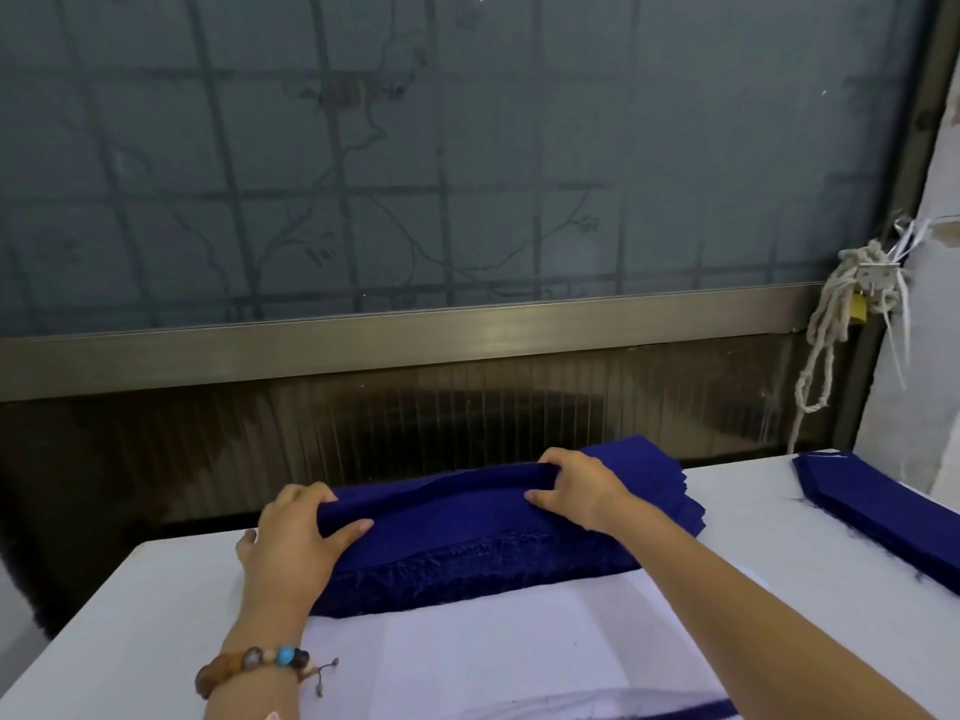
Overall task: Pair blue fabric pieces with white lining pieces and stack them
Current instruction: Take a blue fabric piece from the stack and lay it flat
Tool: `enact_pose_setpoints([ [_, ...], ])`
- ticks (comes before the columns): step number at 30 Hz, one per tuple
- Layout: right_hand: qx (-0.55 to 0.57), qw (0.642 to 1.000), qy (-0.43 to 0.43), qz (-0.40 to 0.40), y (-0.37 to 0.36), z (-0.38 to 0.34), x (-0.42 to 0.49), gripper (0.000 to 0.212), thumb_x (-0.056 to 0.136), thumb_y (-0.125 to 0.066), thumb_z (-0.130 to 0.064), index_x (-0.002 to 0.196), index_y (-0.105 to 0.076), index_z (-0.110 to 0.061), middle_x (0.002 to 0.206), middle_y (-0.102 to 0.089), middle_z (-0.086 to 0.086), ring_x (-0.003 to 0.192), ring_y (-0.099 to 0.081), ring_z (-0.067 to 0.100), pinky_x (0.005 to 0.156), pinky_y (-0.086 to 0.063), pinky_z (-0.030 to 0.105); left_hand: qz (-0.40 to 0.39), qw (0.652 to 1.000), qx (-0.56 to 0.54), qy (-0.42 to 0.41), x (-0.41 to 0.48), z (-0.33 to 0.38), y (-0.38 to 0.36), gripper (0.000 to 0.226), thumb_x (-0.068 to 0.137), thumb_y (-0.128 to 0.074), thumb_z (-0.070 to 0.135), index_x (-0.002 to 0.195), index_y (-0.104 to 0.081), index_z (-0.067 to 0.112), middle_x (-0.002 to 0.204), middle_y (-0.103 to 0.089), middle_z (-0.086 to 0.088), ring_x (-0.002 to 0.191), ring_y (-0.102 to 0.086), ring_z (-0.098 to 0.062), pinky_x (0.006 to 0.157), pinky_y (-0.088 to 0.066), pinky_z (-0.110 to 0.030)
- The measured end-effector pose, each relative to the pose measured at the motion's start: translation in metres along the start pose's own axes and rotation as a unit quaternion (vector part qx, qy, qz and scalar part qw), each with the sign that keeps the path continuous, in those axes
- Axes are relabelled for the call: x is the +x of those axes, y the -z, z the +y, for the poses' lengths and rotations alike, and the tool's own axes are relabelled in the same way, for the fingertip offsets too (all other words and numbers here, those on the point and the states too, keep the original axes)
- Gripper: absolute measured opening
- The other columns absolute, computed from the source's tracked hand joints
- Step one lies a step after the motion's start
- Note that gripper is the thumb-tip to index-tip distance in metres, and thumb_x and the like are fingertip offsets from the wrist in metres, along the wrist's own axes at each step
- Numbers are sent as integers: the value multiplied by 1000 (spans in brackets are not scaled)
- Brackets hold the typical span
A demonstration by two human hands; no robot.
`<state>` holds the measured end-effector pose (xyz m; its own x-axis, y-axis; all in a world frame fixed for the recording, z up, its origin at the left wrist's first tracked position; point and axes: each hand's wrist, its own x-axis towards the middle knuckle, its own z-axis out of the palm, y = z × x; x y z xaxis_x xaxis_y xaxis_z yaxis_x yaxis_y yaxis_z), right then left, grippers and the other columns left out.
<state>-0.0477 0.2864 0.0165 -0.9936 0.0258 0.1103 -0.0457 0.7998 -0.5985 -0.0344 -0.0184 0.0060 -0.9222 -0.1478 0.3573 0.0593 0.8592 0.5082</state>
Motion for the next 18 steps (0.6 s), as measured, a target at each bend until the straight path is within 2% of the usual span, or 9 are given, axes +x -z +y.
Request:
enact_pose_setpoints([
  [2, 1, 999, -41, 0, 13, 13, -3, 26, 91, -64, -30, 113, -51, -30, 99, -56, -5, 78, -59, 14, 43, -44, 14, 10, 1000, -27, 6, 0, -4, 4, 26, 79, -75, 44, 81, -53, 30, 97, -50, 8, 91, -49, -15, 85, -44, -44],
  [4, 9, 996, -83, 29, 25, 29, -8, 23, 91, -63, -27, 111, -52, -29, 100, -56, -3, 77, -57, 13, 40, -42, 14, 8, 998, -63, 8, -2, -8, 8, 25, 78, -78, 35, 77, -54, 27, 90, -53, 7, 85, -53, -17, 77, -46, -43],
  [5, 15, 994, -98, 52, 31, 38, -11, 20, 91, -62, -26, 109, -54, -28, 99, -57, -3, 78, -57, 13, 43, -44, 17, 7, 996, -84, 10, -2, -10, 10, 24, 77, -79, 31, 75, -55, 26, 86, -56, 6, 84, -55, -18, 75, -48, -44],
  [7, 31, 988, -116, 101, 38, 56, -16, 14, 91, -61, -23, 104, -58, -26, 98, -61, -2, 83, -58, 15, 59, -50, 24, 17, 995, -97, 28, -2, -12, 13, 23, 76, -80, 27, 73, -57, 27, 83, -60, 8, 86, -57, -20, 76, -49, -46],
  [9, 87, 979, -123, 139, 40, 74, -21, 11, 90, -63, -18, 100, -60, -23, 102, -63, 1, 88, -58, 16, 71, -49, 26, 22, 996, -75, 53, -2, -13, 14, 22, 78, -79, 29, 75, -57, 33, 84, -59, 12, 89, -55, -18, 80, -49, -45],
  [11, 188, 958, -125, 175, 36, 87, -28, 12, 90, -64, -10, 95, -64, -21, 105, -64, 3, 88, -58, 15, 68, -48, 22, 4, 994, -87, 69, -1, -16, 12, 19, 80, -77, 30, 80, -58, 33, 87, -60, 11, 90, -55, -18, 85, -50, -47],
  [14, 333, 908, -122, 221, 23, 98, -38, 20, 91, -62, -4, 94, -69, -22, 105, -64, 4, 93, -61, 19, 66, -53, 26, -20, 987, -126, 92, 1, -21, 6, 23, 83, -74, 33, 93, -55, 25, 92, -62, 4, 92, -59, -24, 85, -51, -47],
  [16, 359, 891, -116, 251, 19, 100, -41, 16, 91, -63, -11, 90, -69, -26, 100, -65, 1, 91, -60, 17, 62, -50, 25, -17, 982, -156, 101, 3, -24, 4, 25, 83, -74, 33, 98, -56, 25, 87, -62, 4, 85, -59, -21, 74, -50, -39],
  [18, 340, 892, -112, 274, 19, 101, -40, 5, 90, -67, -22, 90, -68, -27, 95, -65, -1, 89, -58, 17, 64, -49, 26, -13, 978, -179, 106, 5, -25, 3, 22, 83, -74, 32, 95, -60, 21, 79, -62, 8, 75, -58, -15, 62, -45, -31],
])
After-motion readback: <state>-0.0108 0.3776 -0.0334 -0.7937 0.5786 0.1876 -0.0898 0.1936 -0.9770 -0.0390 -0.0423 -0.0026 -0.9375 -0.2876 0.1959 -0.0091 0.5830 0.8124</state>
